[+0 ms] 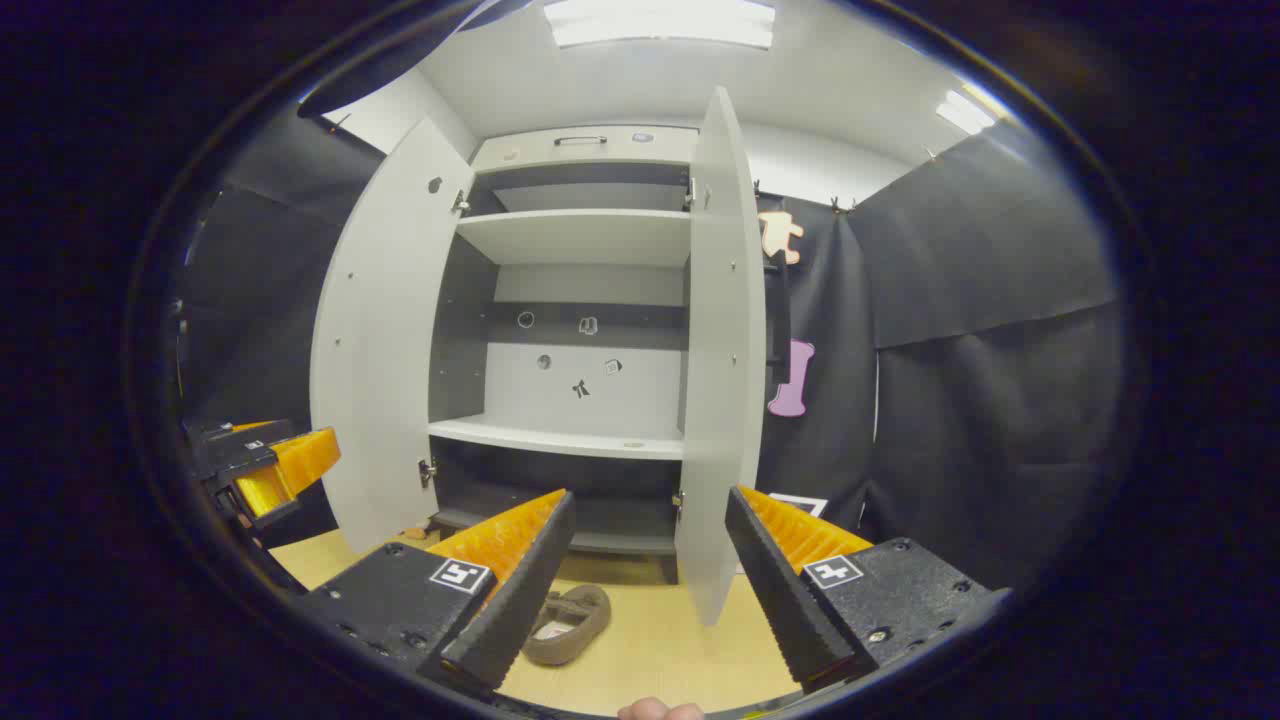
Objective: Grab one shoe with the right hand and put it into the shoe cabinet, grab the other shoe with the left hand and put it into the shoe cabinet; then close the right door with the right hand and the left door with the left hand.
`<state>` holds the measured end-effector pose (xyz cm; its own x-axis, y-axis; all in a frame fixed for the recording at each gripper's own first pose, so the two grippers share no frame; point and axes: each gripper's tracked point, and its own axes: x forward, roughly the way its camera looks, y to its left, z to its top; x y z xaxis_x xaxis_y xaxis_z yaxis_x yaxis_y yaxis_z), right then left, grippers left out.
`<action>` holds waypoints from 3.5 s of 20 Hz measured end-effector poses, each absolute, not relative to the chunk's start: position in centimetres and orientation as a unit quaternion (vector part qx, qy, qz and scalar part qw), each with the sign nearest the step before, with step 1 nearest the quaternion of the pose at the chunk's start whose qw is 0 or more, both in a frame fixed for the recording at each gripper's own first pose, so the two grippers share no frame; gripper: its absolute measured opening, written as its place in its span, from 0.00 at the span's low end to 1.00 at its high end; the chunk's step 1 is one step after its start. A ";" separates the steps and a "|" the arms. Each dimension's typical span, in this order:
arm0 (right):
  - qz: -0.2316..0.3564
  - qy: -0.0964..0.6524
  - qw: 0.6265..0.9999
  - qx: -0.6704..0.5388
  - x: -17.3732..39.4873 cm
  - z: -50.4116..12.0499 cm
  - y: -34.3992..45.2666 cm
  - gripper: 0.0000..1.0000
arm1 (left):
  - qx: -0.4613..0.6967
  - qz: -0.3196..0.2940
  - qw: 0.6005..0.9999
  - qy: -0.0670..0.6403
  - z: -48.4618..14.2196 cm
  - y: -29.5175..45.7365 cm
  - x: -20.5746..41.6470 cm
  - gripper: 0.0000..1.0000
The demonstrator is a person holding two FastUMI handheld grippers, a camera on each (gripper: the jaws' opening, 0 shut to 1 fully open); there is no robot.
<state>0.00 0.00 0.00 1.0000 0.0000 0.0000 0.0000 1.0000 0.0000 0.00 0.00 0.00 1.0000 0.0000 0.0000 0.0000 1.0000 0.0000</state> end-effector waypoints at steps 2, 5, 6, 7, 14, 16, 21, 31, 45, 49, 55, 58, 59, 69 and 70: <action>0.002 0.003 1.000 -0.001 0.0 -0.2 0.1 0.99 | 0.003 0.002 1.000 0.000 -0.1 0.1 0.1 0.95; 0.001 0.003 1.000 -0.001 0.0 -0.3 0.0 0.99 | 0.001 -0.003 1.000 0.003 -0.1 -0.2 0.0 0.95; 0.002 0.003 1.000 0.000 0.0 -0.4 0.0 0.99 | 0.003 -0.002 1.000 0.002 -0.1 -0.2 0.0 0.95; 0.002 0.004 1.000 0.001 0.1 -0.4 0.0 0.99 | 0.005 0.000 1.000 0.001 0.0 -0.1 0.0 0.95; -0.001 0.003 1.000 -0.004 -0.4 -0.4 -0.3 0.99 | 0.006 -0.003 1.000 -0.001 0.2 -0.5 -0.2 0.95; -0.009 -0.002 1.000 -0.005 -0.6 -0.2 -0.7 0.99 | 0.006 0.000 1.000 -0.002 0.3 -0.3 -0.3 0.95; 0.001 0.004 1.000 -0.006 0.0 -0.3 -0.1 0.99 | 0.006 0.008 1.000 -0.008 0.6 0.0 -0.4 0.95; 0.122 0.084 0.989 -0.020 6.5 -6.2 8.4 0.99 | 0.005 0.031 0.999 -0.006 0.3 1.8 -0.6 0.95; 0.146 0.332 0.926 -0.104 12.6 -29.0 13.8 0.87 | 0.001 0.091 0.996 0.007 -0.5 7.5 -2.1 0.95; 0.134 0.390 0.906 -0.090 13.6 -32.9 14.1 0.75 | 0.006 0.097 0.995 0.003 -0.2 8.0 -2.1 0.95; 0.118 0.400 0.904 -0.092 14.8 -35.4 14.1 0.51 | 0.010 0.101 0.995 0.008 -0.5 8.3 -2.1 0.95; 0.103 0.385 0.911 -0.104 15.1 -35.0 13.6 0.40 | 0.009 0.102 0.995 0.012 -0.6 8.4 -1.9 0.95; 0.107 0.382 0.913 -0.100 15.2 -35.5 13.6 0.35 | 0.009 0.101 0.995 0.011 -0.6 8.3 -1.8 0.95; 0.139 0.293 0.942 -0.085 14.8 -29.3 11.4 0.05 | 0.010 0.074 0.997 0.009 -0.5 6.3 -1.2 0.95; 0.140 0.276 0.947 -0.092 14.9 -27.4 10.9 0.05 | 0.009 0.070 0.997 0.009 -0.5 6.0 -1.1 0.95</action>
